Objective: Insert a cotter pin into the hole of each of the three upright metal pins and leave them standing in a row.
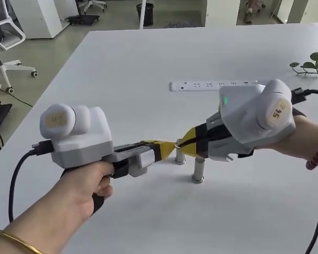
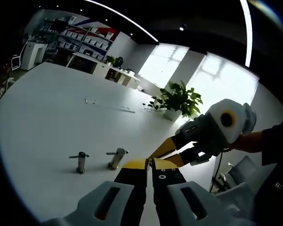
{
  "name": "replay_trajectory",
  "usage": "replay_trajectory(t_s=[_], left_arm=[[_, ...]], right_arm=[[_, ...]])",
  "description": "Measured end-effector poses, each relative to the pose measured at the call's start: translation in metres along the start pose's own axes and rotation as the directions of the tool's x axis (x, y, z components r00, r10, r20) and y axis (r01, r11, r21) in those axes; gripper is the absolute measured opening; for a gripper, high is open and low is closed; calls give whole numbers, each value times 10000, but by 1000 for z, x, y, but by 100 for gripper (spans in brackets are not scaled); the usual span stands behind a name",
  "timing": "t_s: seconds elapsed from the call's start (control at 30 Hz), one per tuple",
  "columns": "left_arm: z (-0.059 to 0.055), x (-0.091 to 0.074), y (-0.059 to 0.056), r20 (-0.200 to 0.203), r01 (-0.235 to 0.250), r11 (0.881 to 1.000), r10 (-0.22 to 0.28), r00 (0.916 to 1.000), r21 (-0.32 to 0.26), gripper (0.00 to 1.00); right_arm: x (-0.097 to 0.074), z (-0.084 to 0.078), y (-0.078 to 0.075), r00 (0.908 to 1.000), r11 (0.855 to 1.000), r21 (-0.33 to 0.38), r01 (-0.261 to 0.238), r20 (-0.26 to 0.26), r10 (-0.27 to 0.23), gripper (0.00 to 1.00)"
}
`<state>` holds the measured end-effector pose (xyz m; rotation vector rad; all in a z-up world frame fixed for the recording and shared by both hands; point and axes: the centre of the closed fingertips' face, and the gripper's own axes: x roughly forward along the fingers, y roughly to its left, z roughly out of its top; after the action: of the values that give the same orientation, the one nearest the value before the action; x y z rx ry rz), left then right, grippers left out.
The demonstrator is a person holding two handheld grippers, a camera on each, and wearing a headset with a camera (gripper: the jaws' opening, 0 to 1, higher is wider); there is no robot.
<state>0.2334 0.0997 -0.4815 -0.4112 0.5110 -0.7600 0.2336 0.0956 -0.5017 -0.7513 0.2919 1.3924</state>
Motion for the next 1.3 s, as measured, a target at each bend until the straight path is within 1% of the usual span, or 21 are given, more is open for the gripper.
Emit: replay_trajectory(t_s=[0.13,0.2,0.27,0.33,0.37,0.47,0.53,0.57,0.63,0.67,0.7,0.77,0.83,0.9,1.0,1.03,1.07,1.13,1.17,1.23,1.3], left_arm=[[2,0,0,67,8,10000,-8,10000,13,0],[2,-1,1,37,16,10000,-16,10000,78,0],[1,-1,3,-23,-9,9997,9,10000,225,0],[0,-3,3,-124,33,9989,-28,9999,458,0],[-1,-4,2,-193,136,9975,-123,9997,689,0],[-4,-6,0,-378,330,9932,-289,9989,1120,0],[-8,-7,1,-612,356,9872,-263,9978,1556,0],[-9,-8,1,-730,416,9834,-290,9969,1768,0],[-11,-9,0,-821,556,9774,-395,9958,2040,0],[-12,-9,-1,-915,654,9723,-459,9948,2242,0],[-12,-10,-2,-972,745,9685,-526,9939,2375,0],[-15,-11,-5,-1149,996,9588,-711,9908,2660,0],[-16,-11,-9,-1289,1325,9479,-985,9868,2899,0],[-16,-12,-15,-1315,1622,9421,-1282,9830,2935,0],[-17,-12,-21,-1541,1949,9237,-1511,9764,3297,0],[-18,-13,-23,-1689,2073,9139,-1562,9732,3491,0],[-19,-12,-24,-1738,2150,9104,-1620,9714,3534,0],[-21,-13,-28,-1937,2463,8947,-1846,9635,3726,0],[-23,-13,-30,-2065,2600,8868,-1923,9594,3820,0],[-26,-13,-32,-2242,2780,8779,-2023,9533,3898,0],[-29,-13,-35,-2372,2916,8698,-2094,9486,3982,0]], right_arm=[[0,-2,-3,9998,9977,675,40,214,-54,0],[-1,-2,-1,9995,9919,1270,-38,310,-2,2],[-3,-2,1,9990,9815,1906,-159,441,77,5],[-6,-1,2,9977,9647,2607,-363,646,201,7],[-8,-1,3,9970,9525,3011,-464,732,254,9],[-11,0,4,9945,9270,3685,-696,988,354,9],[-14,2,7,9911,8990,4263,-1005,1224,527,10],[-15,2,9,9882,8808,4570,-1236,1373,674,10],[-17,3,13,9836,8564,4924,-1551,1579,873,11],[-18,5,17,9771,8426,5043,-1889,1820,1101,11],[-19,5,18,9750,8323,5175,-1987,1903,1144,11],[-20,5,23,9691,8218,5222,-2279,2037,1393,11],[-20,3,25,9685,8217,5208,-2315,2028,1443,11],[-21,2,30,9617,8120,5219,-2614,2128,1728,10],[-23,3,35,9523,8001,5222,-2953,2288,2021,9],[-24,5,37,9444,7890,5251,-3190,2460,2180,8],[-25,6,38,9416,7843,5275,-3265,2535,2215,7],[-26,5,39,9386,7838,5227,-3353,2571,2301,7],[-26,5,41,9357,7796,5233,-3441,2600,2385,6],[-27,3,43,9323,7760,5214,-3549,2590,2524,6],[-27,1,47,9256,7689,5187,-3738,2615,2736,6]])
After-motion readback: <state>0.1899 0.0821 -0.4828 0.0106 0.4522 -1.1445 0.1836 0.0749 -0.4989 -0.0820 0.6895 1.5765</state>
